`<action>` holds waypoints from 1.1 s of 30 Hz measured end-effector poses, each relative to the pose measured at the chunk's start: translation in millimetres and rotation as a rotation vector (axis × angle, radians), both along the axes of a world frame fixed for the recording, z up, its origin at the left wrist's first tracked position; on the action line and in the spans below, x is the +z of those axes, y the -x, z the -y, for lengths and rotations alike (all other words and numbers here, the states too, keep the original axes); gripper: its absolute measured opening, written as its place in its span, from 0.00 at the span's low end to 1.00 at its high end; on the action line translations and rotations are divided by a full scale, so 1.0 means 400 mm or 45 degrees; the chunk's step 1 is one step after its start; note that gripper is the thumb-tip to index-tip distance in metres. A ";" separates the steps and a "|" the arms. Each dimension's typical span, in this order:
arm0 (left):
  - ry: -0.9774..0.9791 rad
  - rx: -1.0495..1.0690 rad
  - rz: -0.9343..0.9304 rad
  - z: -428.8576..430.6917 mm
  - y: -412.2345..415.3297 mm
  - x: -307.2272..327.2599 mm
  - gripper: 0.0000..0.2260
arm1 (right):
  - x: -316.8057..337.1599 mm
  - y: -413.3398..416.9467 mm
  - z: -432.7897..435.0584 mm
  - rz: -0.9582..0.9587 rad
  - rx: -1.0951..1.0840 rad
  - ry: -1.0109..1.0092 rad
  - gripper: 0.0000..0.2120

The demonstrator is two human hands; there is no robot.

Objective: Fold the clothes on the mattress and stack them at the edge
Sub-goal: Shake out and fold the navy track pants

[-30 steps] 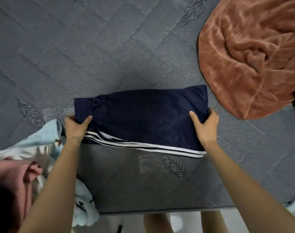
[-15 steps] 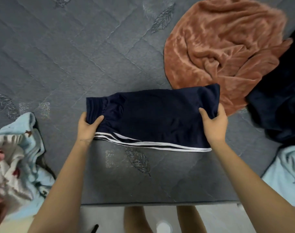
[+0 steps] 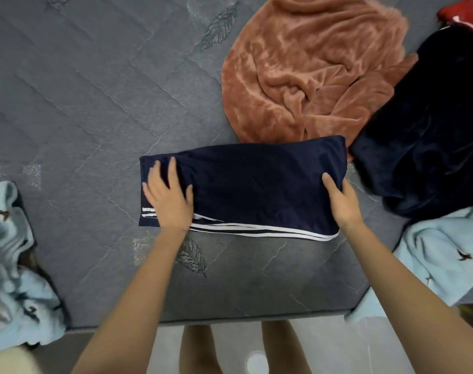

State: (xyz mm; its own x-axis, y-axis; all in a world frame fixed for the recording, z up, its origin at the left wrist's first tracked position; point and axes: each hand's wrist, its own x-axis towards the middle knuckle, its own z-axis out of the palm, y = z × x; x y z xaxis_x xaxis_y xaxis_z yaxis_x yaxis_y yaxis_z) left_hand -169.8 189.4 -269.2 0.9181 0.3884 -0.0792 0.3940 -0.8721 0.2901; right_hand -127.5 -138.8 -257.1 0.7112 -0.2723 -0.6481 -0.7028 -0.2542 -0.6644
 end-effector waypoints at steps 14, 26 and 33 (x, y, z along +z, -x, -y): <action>0.375 -0.640 -0.512 0.335 -0.010 -0.056 0.30 | 0.045 -0.012 -0.020 0.259 0.205 0.077 0.07; 2.328 0.759 -0.097 0.074 0.027 0.172 0.22 | 0.131 0.032 -0.490 0.378 0.641 -0.326 0.20; 1.740 0.701 -0.204 -0.078 0.046 0.120 0.17 | 0.077 0.053 -0.609 0.138 1.033 -0.424 0.25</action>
State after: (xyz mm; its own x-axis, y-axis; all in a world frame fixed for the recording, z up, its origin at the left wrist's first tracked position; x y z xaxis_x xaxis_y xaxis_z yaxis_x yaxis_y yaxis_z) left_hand -188.2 220.7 -221.4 0.6301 0.2191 -0.7449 0.6829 0.3001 0.6660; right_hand -148.6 104.9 -226.4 0.6654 0.5343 -0.5214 -0.3186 -0.4284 -0.8455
